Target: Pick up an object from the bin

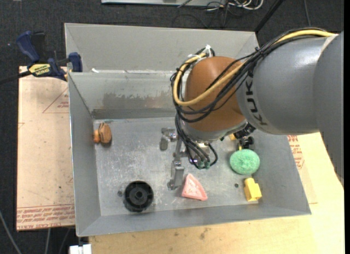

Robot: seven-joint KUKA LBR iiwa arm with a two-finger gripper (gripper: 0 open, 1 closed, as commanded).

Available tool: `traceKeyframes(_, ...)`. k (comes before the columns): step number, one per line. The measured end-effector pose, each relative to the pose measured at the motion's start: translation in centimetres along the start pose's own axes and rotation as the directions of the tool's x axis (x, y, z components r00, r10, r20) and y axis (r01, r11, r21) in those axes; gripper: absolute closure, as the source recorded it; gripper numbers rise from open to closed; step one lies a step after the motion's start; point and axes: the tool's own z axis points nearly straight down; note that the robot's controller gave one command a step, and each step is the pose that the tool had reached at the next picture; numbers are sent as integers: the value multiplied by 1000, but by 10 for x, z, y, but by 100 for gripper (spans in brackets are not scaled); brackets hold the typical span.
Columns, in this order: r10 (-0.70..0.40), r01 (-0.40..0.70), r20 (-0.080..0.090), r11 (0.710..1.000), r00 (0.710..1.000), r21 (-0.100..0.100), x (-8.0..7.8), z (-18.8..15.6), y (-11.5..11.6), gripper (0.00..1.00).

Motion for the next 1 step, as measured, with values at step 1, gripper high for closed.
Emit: traceKeyframes(1,3,-3,8,1000,1000,-1,-2,-4,0,0)
